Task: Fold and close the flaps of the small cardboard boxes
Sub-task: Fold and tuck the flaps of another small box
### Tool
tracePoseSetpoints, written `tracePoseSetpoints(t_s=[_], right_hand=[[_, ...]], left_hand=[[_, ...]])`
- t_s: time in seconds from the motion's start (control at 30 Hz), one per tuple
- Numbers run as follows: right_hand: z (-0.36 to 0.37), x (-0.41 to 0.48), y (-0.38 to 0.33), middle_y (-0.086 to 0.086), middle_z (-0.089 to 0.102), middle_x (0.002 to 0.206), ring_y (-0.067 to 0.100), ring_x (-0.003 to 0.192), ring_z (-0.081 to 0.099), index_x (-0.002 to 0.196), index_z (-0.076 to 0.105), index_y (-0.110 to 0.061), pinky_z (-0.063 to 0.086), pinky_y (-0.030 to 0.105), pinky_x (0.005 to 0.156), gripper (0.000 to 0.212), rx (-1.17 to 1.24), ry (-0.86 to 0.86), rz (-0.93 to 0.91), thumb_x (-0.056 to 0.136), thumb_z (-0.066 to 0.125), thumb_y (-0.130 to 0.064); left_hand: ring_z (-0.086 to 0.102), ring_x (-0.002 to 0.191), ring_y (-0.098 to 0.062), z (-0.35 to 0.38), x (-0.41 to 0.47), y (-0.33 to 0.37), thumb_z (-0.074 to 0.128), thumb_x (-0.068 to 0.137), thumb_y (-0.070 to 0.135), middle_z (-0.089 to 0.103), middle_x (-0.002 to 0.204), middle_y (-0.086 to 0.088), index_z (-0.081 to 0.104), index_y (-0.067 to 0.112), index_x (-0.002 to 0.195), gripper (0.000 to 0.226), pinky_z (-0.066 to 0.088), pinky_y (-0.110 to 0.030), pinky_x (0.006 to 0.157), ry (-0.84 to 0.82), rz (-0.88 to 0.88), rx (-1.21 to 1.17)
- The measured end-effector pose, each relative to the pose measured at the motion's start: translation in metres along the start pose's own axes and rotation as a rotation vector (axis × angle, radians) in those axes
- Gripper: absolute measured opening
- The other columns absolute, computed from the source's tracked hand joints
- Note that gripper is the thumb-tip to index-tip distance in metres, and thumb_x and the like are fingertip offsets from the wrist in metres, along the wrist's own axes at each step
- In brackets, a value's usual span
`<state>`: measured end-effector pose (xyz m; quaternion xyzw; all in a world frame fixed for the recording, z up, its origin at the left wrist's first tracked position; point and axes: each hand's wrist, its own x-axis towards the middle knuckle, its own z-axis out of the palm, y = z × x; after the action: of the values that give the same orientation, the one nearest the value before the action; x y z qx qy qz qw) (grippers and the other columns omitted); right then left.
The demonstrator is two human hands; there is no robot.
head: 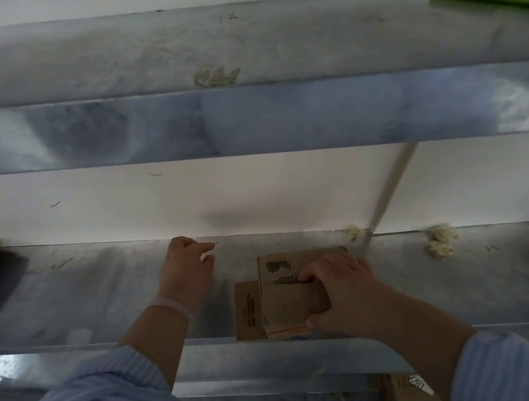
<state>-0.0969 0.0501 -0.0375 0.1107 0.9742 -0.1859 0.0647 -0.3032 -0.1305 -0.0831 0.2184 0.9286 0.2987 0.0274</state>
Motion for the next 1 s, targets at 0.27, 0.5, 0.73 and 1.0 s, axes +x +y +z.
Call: tracePoseSetpoints(t_s=[0.27, 0.5, 0.73, 1.0], right_hand=[[0.006, -0.012, -0.003, -0.005, 0.052, 0.082, 0.018, 0.078, 0.053, 0.077, 0.058, -0.024, 0.044, 0.033, 0.077, 0.007, -0.131, 0.417, -0.227, 0.07, 0.058, -0.026], [0.01, -0.036, 0.008, -0.018, 0.061, 0.101, -0.001, 0.097, 0.054, 0.091, 0.072, -0.027, 0.041, 0.016, 0.084, 0.035, 0.3, 0.32, -0.095, 0.091, 0.046, -0.051], [-0.008, 0.001, 0.019, -0.004, 0.054, 0.119, 0.015, 0.113, 0.049, 0.122, 0.061, -0.029, 0.039, 0.023, 0.097, 0.041, 0.111, 0.271, 0.197, 0.082, 0.067, -0.035], [-0.012, 0.02, 0.029, 0.002, 0.051, 0.116, 0.023, 0.108, 0.053, 0.141, 0.03, -0.032, 0.049, 0.038, 0.091, 0.087, 0.209, 0.066, 0.301, 0.068, 0.072, -0.051]], left_hand=[[0.067, 0.08, -0.016, -0.008, -0.054, 0.056, 0.072, 0.083, 0.019, 0.068, 0.087, 0.004, 0.069, 0.034, 0.086, 0.016, 0.058, -0.03, 0.074, -0.212, 0.027, -0.52], [0.035, 0.11, -0.006, 0.016, -0.068, 0.058, 0.081, 0.069, 0.034, 0.025, 0.121, 0.01, 0.05, 0.026, 0.13, 0.069, 0.03, -0.012, 0.093, -0.141, 0.189, -0.146], [0.045, 0.109, -0.022, 0.038, -0.05, 0.087, 0.08, 0.063, 0.046, 0.035, 0.125, -0.001, 0.042, 0.028, 0.127, 0.077, 0.046, -0.034, 0.093, 0.021, 0.105, -0.022], [0.062, 0.083, -0.024, 0.028, -0.027, 0.08, 0.049, 0.091, 0.053, 0.065, 0.089, -0.005, 0.063, 0.012, 0.101, 0.044, 0.047, -0.031, 0.07, 0.034, -0.245, -0.444]])
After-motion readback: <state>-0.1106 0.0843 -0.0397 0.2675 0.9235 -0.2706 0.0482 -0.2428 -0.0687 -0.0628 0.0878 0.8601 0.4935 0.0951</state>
